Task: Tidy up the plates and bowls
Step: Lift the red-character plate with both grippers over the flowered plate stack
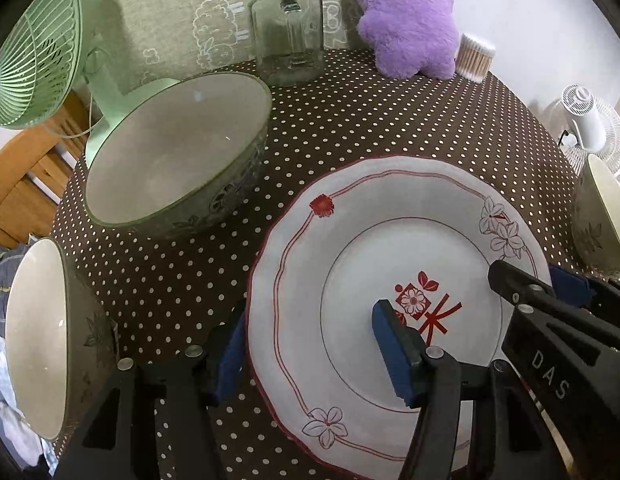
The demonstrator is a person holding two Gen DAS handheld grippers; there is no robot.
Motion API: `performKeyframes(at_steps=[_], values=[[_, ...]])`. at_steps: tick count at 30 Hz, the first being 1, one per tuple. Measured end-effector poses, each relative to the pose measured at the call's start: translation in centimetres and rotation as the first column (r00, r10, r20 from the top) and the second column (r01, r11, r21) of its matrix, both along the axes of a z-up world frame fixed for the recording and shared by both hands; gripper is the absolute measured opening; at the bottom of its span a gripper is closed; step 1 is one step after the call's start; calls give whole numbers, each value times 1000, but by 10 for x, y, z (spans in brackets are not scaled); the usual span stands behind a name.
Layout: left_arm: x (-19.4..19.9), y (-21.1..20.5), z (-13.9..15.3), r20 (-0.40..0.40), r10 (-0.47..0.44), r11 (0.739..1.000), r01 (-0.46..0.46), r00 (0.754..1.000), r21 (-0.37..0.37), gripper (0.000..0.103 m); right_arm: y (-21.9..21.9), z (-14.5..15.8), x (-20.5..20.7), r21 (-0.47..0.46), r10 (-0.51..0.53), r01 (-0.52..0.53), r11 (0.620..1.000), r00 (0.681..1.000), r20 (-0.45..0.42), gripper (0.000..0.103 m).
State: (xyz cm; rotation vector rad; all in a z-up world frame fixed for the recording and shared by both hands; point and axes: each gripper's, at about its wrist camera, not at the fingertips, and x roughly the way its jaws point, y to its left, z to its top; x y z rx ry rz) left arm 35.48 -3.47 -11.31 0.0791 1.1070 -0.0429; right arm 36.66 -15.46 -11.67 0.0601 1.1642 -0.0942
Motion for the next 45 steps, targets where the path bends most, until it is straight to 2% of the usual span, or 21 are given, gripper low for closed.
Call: performKeyframes(at_steps=[6,14,27,37,41,45], values=[[-10,5,18,35,-3,1000,3,999,-5,62,2,14,-7,-10,12,-11,1000,999,35,39],[-26,11,58,102,-22,999,26,995,-30,61,8,51,-28,-20,-8,10,1000,996,92,39],[-83,-2,96,158,-177,982,185,972,-38,61,-3,98,-101,-31,-163,168,985,977,141,39],[-127,-26,97,146,-226,972,233,963,-29,61,-28,104,-164,-38,-220,228,973,964,149,39],[-140,-48,81,111,-239,971,240,965,5,61,-44,91,-179,-23,-227,230,973,968,104,39],[-151,-66,63,64,-244,970,244,968,5,61,-62,77,-192,-20,-228,230,973,971,66,39]])
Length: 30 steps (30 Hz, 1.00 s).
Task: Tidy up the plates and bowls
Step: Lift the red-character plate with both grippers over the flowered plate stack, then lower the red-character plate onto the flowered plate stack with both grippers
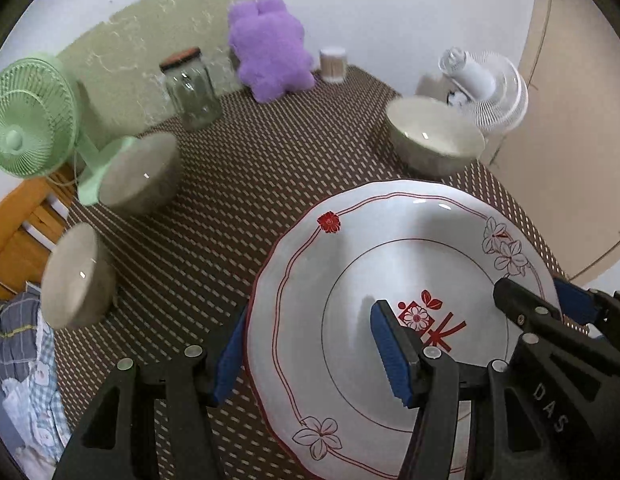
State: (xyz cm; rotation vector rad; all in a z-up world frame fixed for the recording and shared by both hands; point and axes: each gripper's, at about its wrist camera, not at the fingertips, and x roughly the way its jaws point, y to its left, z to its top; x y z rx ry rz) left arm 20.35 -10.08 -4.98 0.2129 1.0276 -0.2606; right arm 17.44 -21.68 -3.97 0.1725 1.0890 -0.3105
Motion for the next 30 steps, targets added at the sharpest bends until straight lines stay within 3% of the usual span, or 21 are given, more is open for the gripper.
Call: performKeyframes(at_steps=[14,26,30], values=[[-14,-43,-35,-84,40,999,-38,996,19,62,-41,-31,-14,25,38,-35,999,994,-101,39],[-11,-42,-40,-72,62,998,-60,996,23,63,-39,-33,-10,34,81,-78,996,991,-103,39],[-11,-43,-40,-84,54,998,-51,995,43,62,-45,-32,-11,52,78,-72,996,991,-111,31]])
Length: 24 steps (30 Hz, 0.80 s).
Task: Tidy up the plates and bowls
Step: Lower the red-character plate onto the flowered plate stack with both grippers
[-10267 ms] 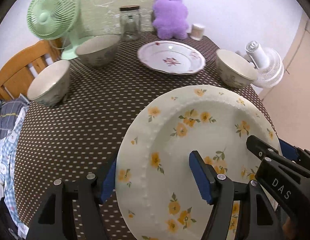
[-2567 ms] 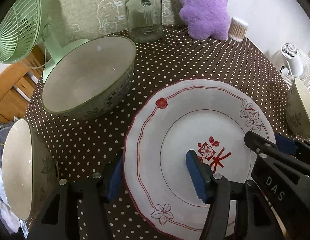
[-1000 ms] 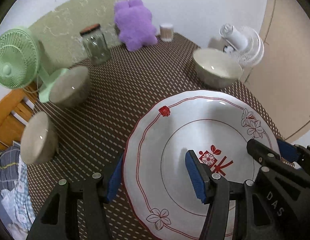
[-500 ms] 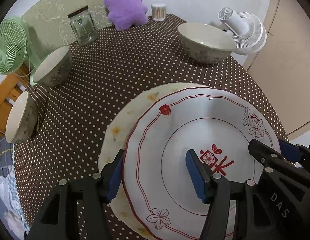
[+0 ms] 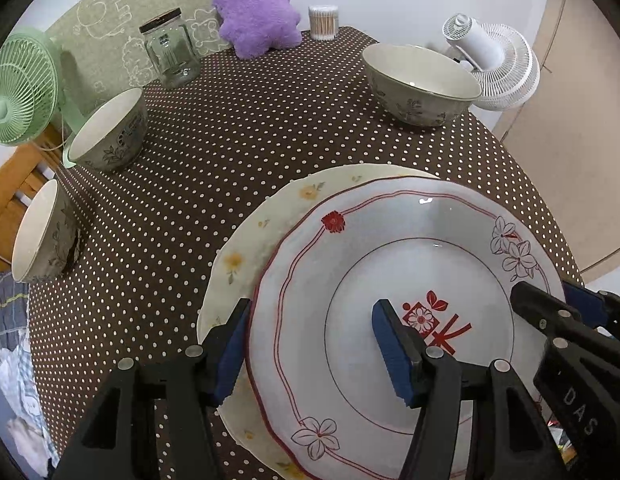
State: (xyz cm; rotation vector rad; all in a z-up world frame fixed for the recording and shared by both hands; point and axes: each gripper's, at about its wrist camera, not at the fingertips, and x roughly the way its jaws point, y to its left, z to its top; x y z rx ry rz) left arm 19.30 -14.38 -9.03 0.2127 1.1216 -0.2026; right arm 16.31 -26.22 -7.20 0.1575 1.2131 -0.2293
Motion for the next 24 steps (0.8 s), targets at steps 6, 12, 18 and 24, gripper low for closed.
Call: performKeyframes(at_steps=[6,12,18,24], values=[[-6,-3,3,16,-19,999,18,1000,37,62,10,5,0,-26,30,-30,999,1000,7,27],[-6,-3,9,30,-9,999,7,1000,46,63,12,6,9,-23,56,-56,998,998,14,27],[-3,8,7,17,34,999,-35,999,40,67,15,-1,14,7,76,-76,997,997,11,28],[-4,12,6,5,45,999,-45,999,15,78,18,-4,18,-8,84,-84,996,996,6,31]])
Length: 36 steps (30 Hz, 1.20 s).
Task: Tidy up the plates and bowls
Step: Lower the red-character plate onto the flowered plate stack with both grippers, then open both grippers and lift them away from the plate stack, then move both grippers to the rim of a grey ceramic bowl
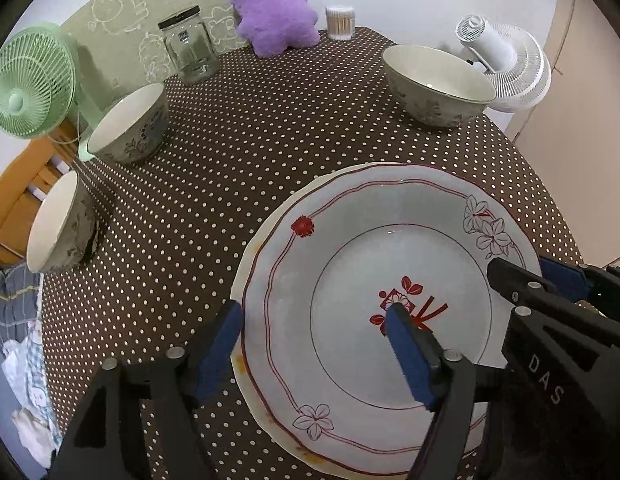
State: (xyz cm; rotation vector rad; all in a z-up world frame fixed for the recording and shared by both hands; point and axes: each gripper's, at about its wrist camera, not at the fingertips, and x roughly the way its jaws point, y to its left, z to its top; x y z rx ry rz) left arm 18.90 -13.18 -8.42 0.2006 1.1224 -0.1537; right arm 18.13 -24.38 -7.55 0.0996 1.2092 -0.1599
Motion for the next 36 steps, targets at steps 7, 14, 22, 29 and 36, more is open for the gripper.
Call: performKeyframes(at_steps=[7,14,22,29,36], values=[[-2,10,6,-6,20,999,-20,1000,-38,88,-2,7,-4,-2,-2,2,1000,1000,23,67],[-9,32,31,39,47,997,-44,998,-67,91,8,30,-8,5,9,-9,1000,997,73,67],[-7,75,64,110,109,992,-101,988,-77,90,48,65,-7,7,56,-57,998,986,156,67],[4,122,85,145,162,985,-150,976,-91,90,93,85,4,21,96,-103,994,973,208,67],[16,170,94,166,214,975,-201,963,-91,85,139,94,20,31,121,-132,991,964,235,67]])
